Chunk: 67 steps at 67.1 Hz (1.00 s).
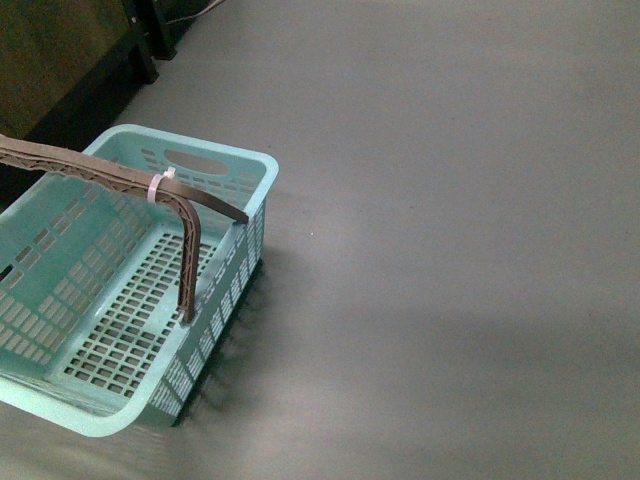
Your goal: Pick lemon and mango into basket
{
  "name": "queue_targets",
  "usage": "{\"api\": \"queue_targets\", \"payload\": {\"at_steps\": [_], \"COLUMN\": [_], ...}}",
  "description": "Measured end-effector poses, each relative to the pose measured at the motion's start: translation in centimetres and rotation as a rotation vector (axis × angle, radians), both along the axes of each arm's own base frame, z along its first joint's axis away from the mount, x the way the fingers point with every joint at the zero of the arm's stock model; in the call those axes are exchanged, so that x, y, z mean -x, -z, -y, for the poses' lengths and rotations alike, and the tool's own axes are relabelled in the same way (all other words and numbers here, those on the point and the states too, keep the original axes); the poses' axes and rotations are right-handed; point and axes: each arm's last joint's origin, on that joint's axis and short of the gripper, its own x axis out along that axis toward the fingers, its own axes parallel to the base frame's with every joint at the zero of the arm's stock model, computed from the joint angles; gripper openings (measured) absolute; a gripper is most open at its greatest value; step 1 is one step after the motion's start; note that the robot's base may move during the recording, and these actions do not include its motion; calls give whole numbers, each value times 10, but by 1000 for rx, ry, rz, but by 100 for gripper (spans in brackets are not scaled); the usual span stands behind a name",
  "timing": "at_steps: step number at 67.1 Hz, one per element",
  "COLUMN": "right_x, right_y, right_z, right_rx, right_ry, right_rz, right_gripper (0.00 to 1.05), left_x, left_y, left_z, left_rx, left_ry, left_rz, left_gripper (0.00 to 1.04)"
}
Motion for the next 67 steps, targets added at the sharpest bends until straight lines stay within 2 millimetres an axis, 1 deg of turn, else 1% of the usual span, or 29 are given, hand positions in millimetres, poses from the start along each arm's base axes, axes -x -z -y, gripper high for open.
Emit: {"api": "queue_targets", "payload": {"at_steps": [25,28,30,31,33,37,40,41,42,43,44,45,49,57,63,67], "right_x": [0,0,0,0,0,0,0,0,0,0,0,0,0,0,0,0], "right_y": [0,0,0,0,0,0,0,0,0,0,0,0,0,0,0,0], "right_z": [0,0,0,0,0,0,0,0,0,0,0,0,0,0,0,0], "right_rx": [0,0,0,0,0,0,0,0,0,0,0,0,0,0,0,0], "right_ry": [0,0,0,0,0,0,0,0,0,0,0,0,0,0,0,0], "right_rz": [0,0,0,0,0,0,0,0,0,0,0,0,0,0,0,0], "right_gripper": [96,96,96,96,96,96,96,96,96,96,96,96,96,96,96,96], "left_x": [0,0,-2,-3,-5,-14,-20,-24,-26,-30,-32,-39,-53,-85,-107,-124], "left_y": [0,2,1,1,2,-1,-6,-9,-10,-12,-13,-15,-14,2,15,24], "left_z": [0,2,3,4,5,7,7,7,6,5,5,3,0,-9,-14,-15], "left_rx": [11,101,226,240,338,526,616,678,692,750,773,834,941,1085,1140,1171], "left_ry": [6,53,56,57,49,42,36,27,25,10,2,-21,-74,-215,-283,-313], "left_rz": [-8,-154,-297,-323,-383,-434,-432,-428,-426,-422,-419,-415,-422,-456,-474,-483], "left_gripper": [98,98,98,98,98,98,98,98,98,98,98,98,98,98,98,98]}}
